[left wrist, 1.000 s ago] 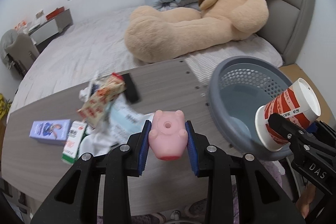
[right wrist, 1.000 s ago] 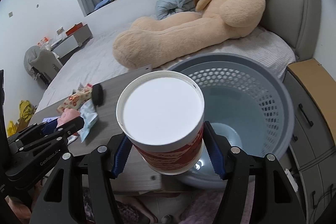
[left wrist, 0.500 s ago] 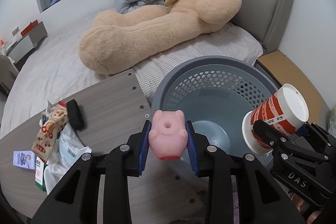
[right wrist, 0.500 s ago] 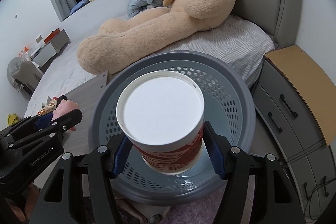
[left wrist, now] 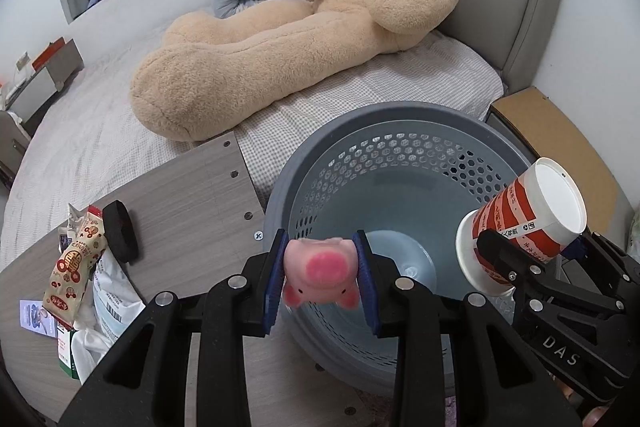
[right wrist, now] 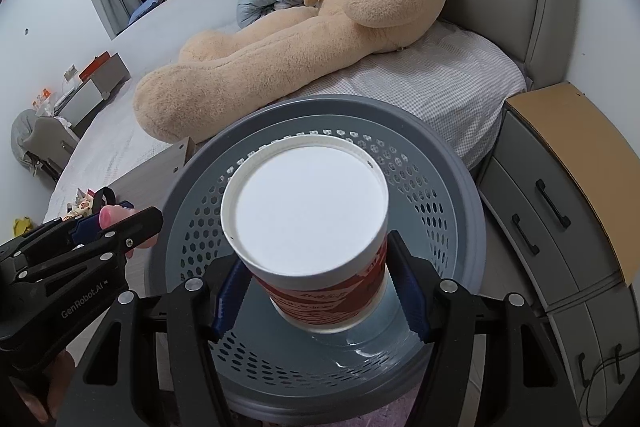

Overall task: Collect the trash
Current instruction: 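Carry cup and pig over the grey basket and open both grippers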

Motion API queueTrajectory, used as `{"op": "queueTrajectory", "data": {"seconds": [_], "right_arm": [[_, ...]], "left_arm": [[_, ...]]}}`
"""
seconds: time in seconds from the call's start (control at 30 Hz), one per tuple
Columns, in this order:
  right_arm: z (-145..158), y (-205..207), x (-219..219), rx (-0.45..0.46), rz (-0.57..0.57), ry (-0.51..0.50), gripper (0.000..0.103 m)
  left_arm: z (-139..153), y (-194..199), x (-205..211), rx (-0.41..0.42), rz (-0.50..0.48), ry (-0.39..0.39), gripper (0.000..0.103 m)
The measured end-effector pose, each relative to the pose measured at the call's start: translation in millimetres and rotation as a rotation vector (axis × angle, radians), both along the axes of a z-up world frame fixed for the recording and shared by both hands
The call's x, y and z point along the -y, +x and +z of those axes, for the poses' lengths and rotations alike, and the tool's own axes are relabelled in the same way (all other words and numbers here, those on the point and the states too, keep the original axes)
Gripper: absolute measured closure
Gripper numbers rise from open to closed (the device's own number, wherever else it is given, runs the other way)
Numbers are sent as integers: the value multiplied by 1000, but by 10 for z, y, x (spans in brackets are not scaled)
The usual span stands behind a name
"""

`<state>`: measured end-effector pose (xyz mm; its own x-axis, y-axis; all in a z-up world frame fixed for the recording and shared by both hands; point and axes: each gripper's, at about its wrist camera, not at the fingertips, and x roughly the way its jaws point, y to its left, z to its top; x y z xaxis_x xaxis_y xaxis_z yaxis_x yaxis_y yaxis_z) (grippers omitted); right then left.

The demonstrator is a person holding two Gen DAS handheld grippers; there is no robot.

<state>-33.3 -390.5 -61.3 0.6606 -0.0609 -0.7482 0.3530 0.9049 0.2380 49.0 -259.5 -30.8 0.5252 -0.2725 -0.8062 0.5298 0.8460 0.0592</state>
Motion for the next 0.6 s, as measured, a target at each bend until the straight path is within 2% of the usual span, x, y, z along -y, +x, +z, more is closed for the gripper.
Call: {"op": "queueTrajectory", "data": {"seconds": [0.07, 0.13, 0.2, 0.6], "right_arm": [[-2, 4, 8, 1, 0, -4, 40], [2, 7, 14, 2, -2, -13, 38], [10, 11, 20, 7, -2, -14, 24], [51, -24, -8, 17, -10, -25, 23]], "left_arm": [[4, 1, 1, 1, 1, 0, 68], [14, 1, -8, 4, 3, -2, 59], [28, 0, -18, 14, 8, -6, 40], [102, -38, -111, 38, 24, -22, 32]]}}
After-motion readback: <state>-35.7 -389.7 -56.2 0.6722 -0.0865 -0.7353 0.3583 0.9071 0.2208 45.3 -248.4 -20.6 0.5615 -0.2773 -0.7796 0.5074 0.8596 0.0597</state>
